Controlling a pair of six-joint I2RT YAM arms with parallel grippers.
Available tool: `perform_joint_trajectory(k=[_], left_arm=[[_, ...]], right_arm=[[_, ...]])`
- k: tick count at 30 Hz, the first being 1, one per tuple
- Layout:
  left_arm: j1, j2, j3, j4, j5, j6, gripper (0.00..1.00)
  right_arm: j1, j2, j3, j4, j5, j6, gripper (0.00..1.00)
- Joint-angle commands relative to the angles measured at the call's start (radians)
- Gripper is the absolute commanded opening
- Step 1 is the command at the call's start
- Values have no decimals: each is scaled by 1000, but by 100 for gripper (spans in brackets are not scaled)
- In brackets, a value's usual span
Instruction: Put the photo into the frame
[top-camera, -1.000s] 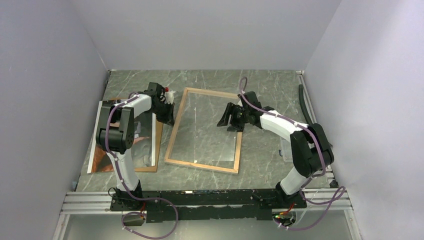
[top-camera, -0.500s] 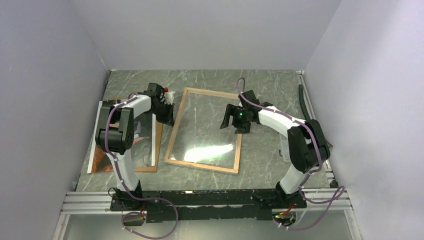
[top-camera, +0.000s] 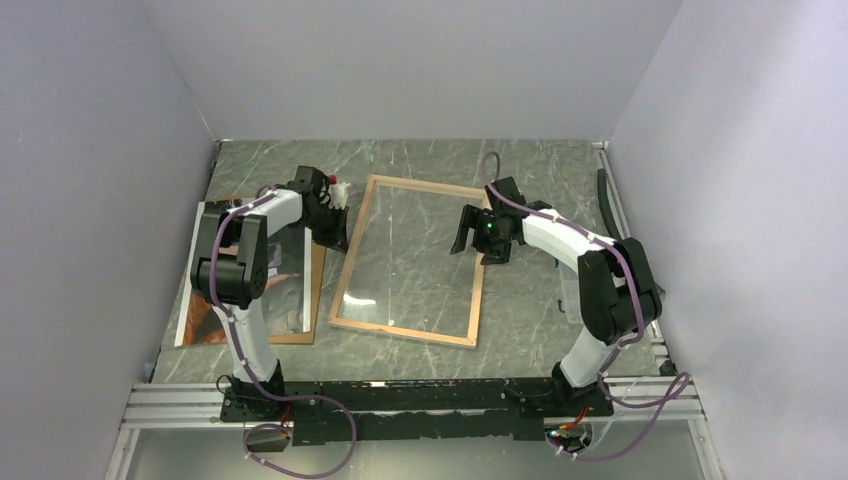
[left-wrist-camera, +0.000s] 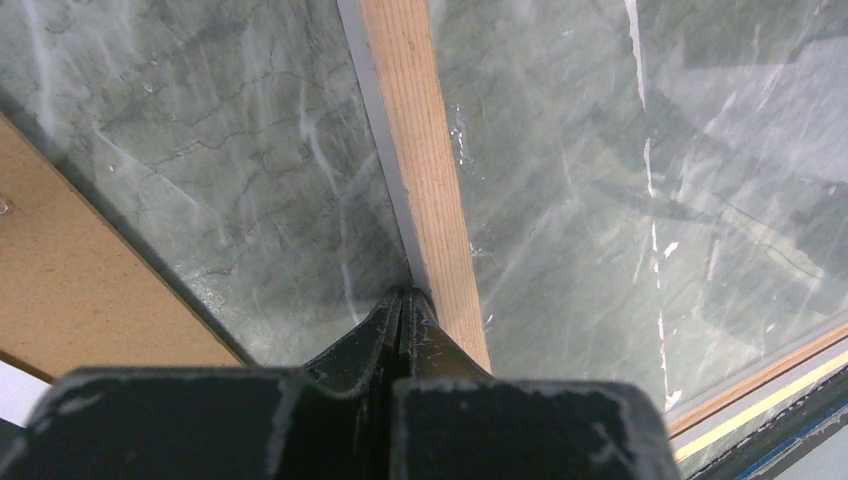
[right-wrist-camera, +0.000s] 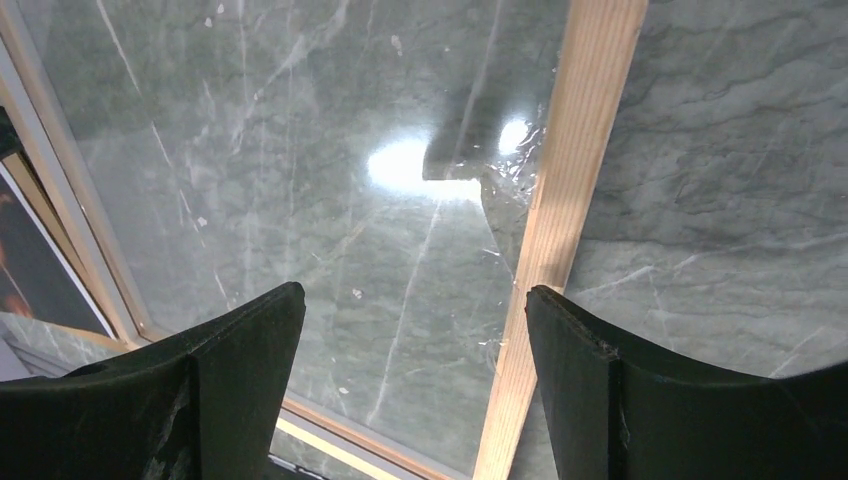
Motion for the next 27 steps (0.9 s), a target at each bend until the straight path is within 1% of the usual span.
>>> perform_joint_trajectory(k=[1,13,18,22,27], left_arm=[[0,-22,-23,-28,12,20,3],[-12,-19,-58,-12,20,10,3],[-41,-28,-91,6,24,0,3],[-70,-29,-116,16,15,-3,3],[-80,-28,-130,25,21,-7,3]], right_arm=[[-19,-14,27,-7,27,-7,85],[-83,-98,-66,-9,104,15,87],[-92,-50,-79,45,46,19,88],[-99,-2,-30,58,8,18,88],[-106,50,30,54,-31,18,88]])
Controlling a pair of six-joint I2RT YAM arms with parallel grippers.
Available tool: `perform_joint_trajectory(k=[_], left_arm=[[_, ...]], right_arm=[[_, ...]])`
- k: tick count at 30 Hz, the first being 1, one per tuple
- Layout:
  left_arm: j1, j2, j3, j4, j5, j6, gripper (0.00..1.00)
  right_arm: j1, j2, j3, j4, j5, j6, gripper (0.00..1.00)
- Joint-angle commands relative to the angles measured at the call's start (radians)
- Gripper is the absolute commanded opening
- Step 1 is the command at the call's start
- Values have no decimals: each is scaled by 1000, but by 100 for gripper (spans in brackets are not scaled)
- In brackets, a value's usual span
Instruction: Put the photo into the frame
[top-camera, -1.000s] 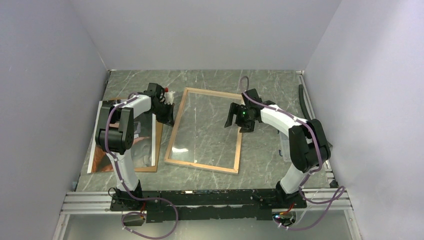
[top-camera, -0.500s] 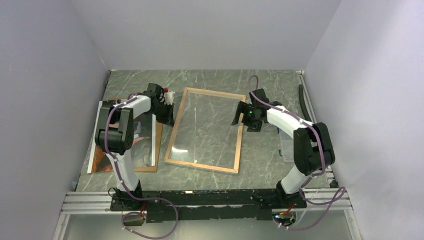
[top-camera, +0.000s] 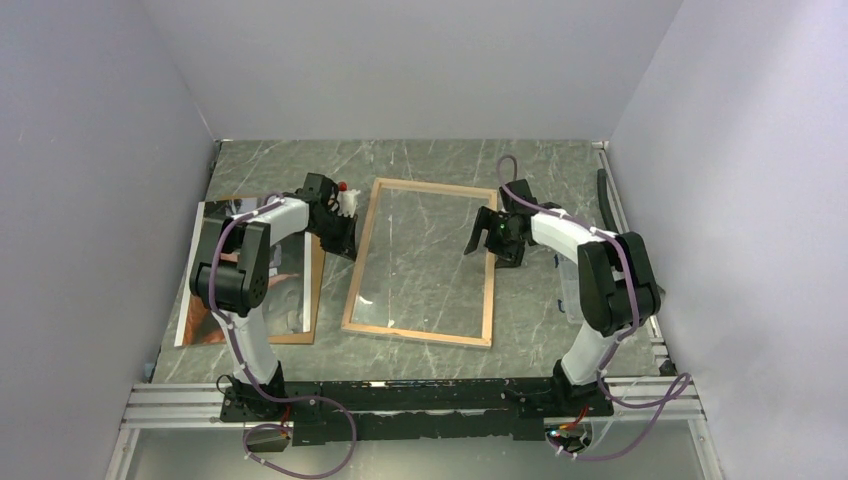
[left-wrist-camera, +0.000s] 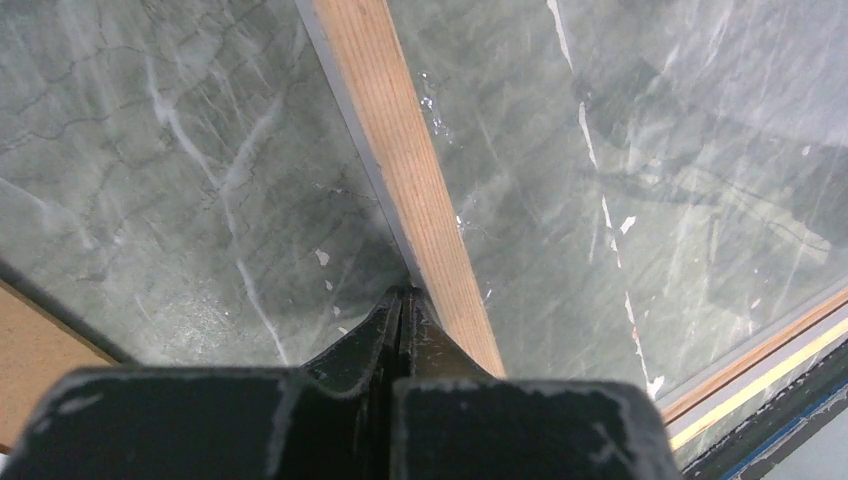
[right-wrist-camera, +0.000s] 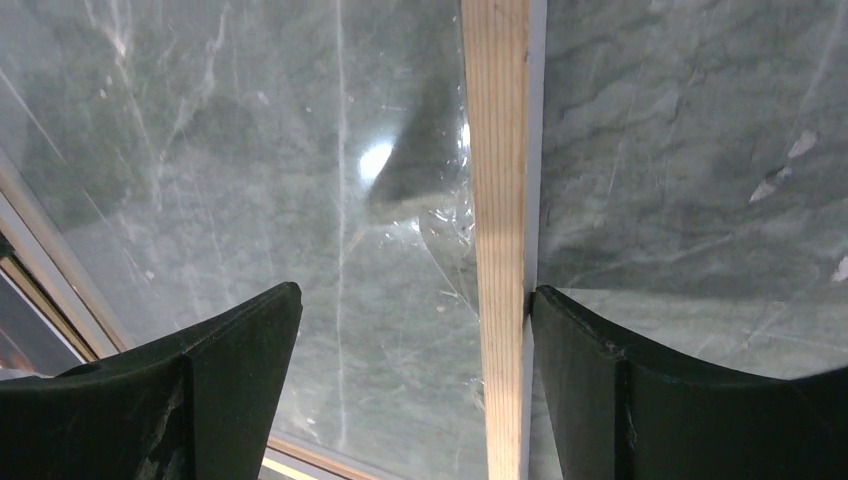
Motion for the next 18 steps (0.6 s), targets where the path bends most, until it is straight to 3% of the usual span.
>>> perform_joint_trajectory(k=[1,11,18], left_arm=[[-23,19,-44,-28,-4,-2,3],[19,-20,8,-78,-3,7,3],[56,-90,85,-170,7,18,3]], right_arm=[[-10,26,78,35,-47,8,88],[-2,-79,55,-37,136,-31,87],[80,-116,102,-100,293,-50,83]])
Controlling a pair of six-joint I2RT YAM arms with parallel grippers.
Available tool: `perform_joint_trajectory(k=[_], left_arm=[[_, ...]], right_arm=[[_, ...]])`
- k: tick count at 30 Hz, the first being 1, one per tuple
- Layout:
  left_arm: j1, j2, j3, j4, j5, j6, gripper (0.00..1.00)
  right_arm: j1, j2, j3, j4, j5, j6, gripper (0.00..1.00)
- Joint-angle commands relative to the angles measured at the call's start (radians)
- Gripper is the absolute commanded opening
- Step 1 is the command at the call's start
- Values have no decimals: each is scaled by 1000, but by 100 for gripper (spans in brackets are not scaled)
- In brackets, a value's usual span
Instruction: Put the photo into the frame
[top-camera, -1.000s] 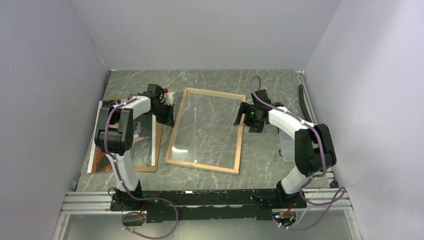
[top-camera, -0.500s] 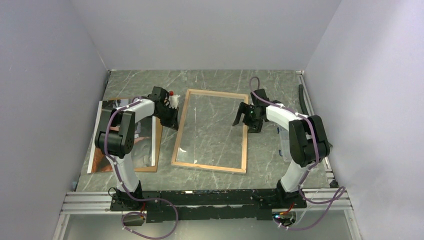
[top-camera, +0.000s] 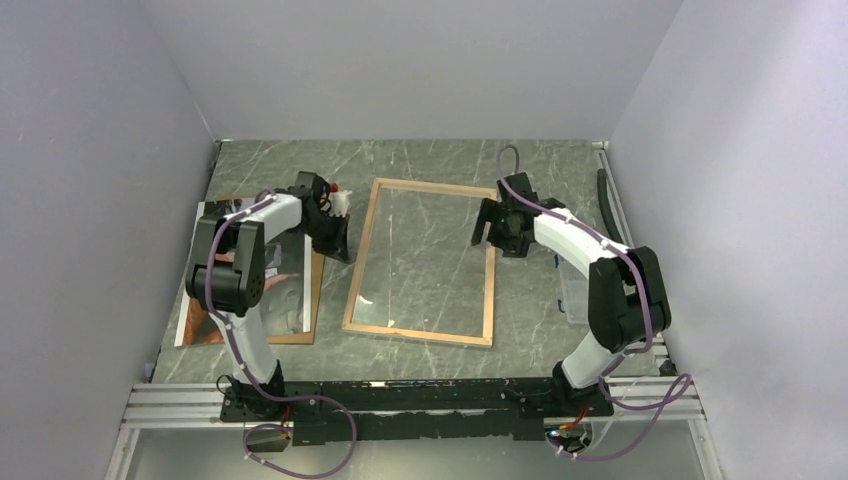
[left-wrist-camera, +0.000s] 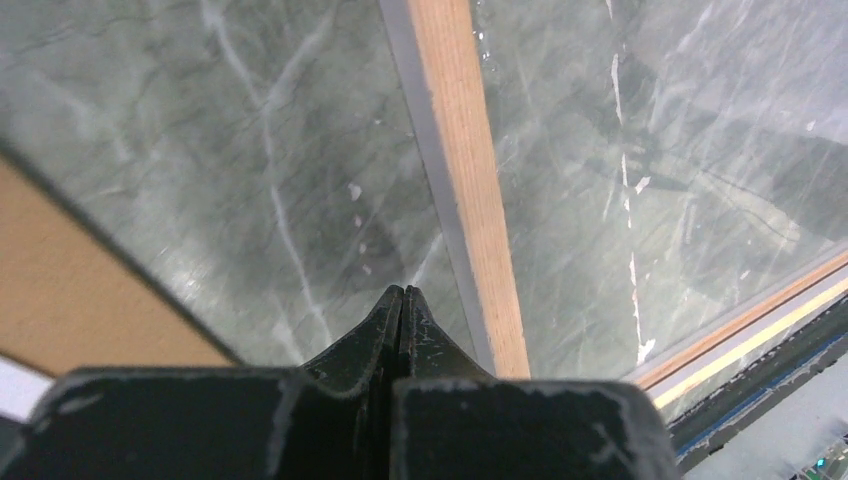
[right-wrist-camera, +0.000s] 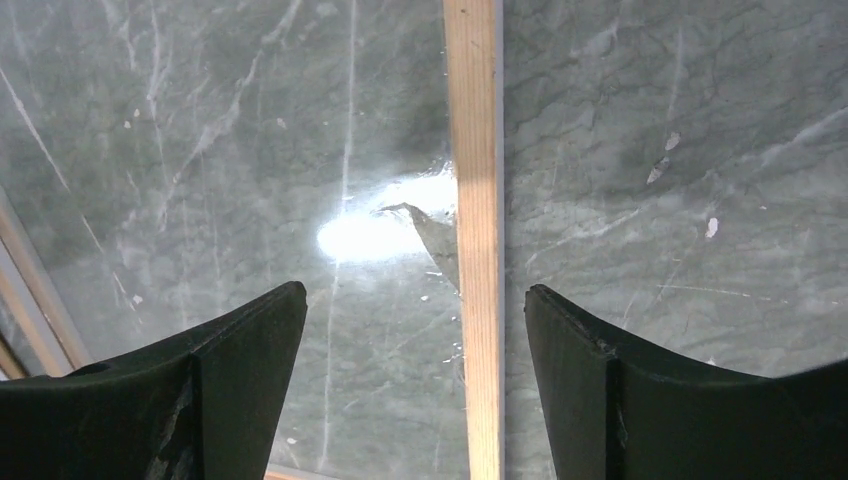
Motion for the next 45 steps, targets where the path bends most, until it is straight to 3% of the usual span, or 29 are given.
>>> perform_joint_trajectory(k=[1,6,8,11,16,23,28,36,45], left_arm=[[26,-89,73,-87,3,19,3],[90,-122,136,-197,-17,60,9],[136,-148,165,-252,-38,88,20],[234,-204,211,-335,-84,142,45],[377,-306,222,-408,-244,271,59],[660,-310,209,-361,-392,419,59],[751,-300,114,-182,-542,485,60],[807,-233,-54,142,-706,551,50],[790,-150,-185,251,-686,529,39]], right_arm=[[65,-31,82,-62,149,-26,82],[220,4,204,-121,271,-35,78],[282,31,282,-141,282,-27,78],[358,63,359,-97,224,-5,80],[478,212,555,-39,65,49,82],[613,500,825,25,-120,99,82],[668,691,1044,-58,-157,97,82],[690,728,969,1,-159,143,82],[690,715,880,38,-167,173,82]])
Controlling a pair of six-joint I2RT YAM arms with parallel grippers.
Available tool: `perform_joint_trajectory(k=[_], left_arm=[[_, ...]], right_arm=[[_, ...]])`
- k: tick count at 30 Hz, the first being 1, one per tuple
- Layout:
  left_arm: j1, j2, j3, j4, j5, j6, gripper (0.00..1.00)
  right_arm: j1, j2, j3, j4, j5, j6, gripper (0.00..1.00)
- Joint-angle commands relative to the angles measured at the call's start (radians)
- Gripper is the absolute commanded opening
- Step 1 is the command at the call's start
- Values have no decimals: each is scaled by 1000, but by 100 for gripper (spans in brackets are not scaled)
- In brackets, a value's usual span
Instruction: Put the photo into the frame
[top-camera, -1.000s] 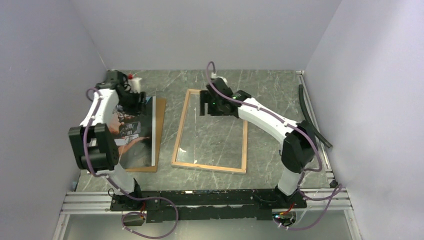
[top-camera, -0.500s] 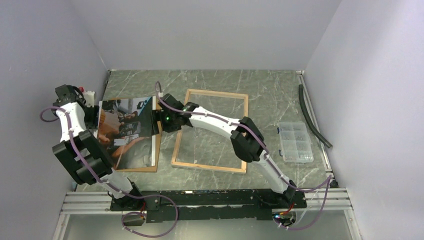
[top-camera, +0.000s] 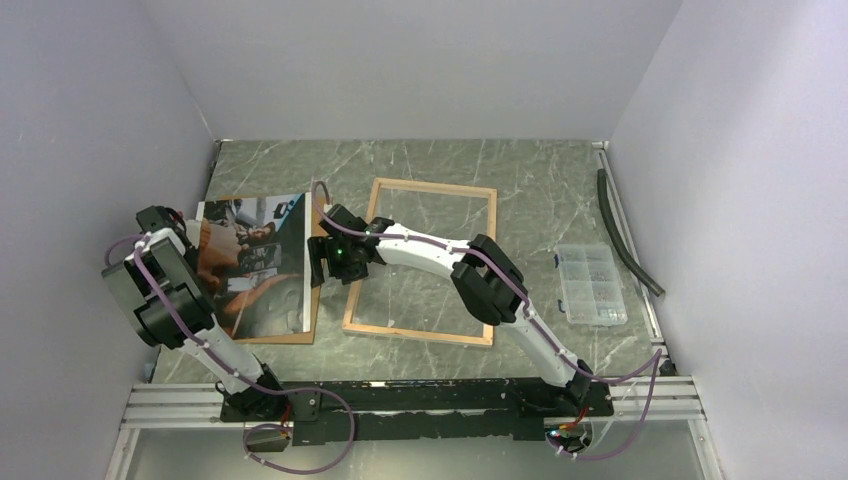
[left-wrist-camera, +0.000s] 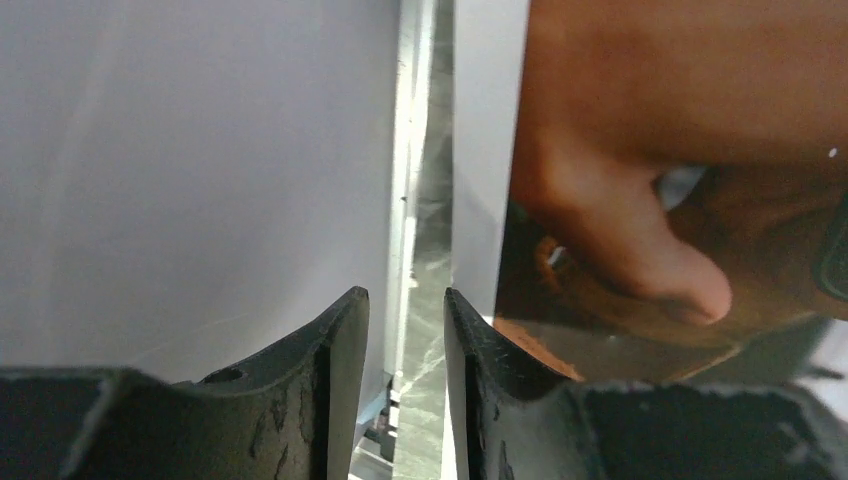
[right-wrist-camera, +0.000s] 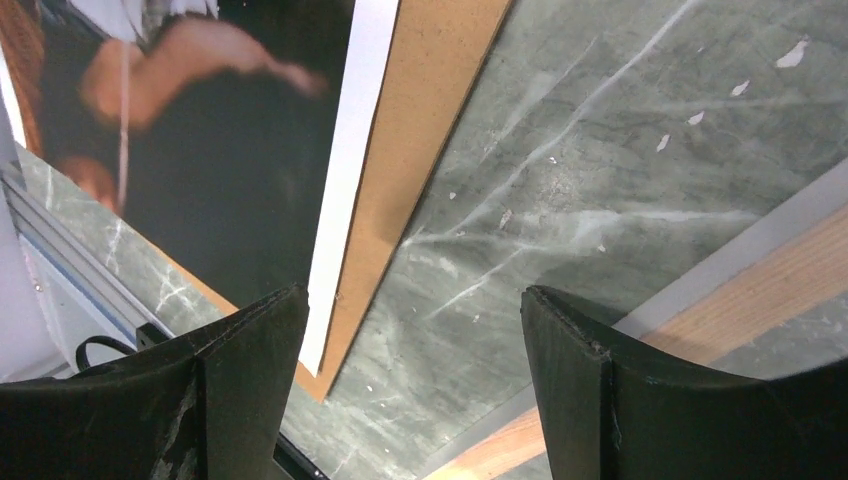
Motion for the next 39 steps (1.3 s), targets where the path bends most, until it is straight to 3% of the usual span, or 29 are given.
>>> perform_joint_trajectory(k=[1,15,32,39], left_arm=[[-17,2,-39,75,7,1,38],[-88,-88,-168,-11,89,-82,38],[-121,-146,-199,-83,176,-147,39],[-134,-165,-201,-123,211,-169,37]], right_arm=[[-2,-32,-26,42,-14,31,82],[5,-104,-227,102,-86,57,81],[24,-96,-283,135,-252,120,80],[20,-128,-289,97,-200,97,81]])
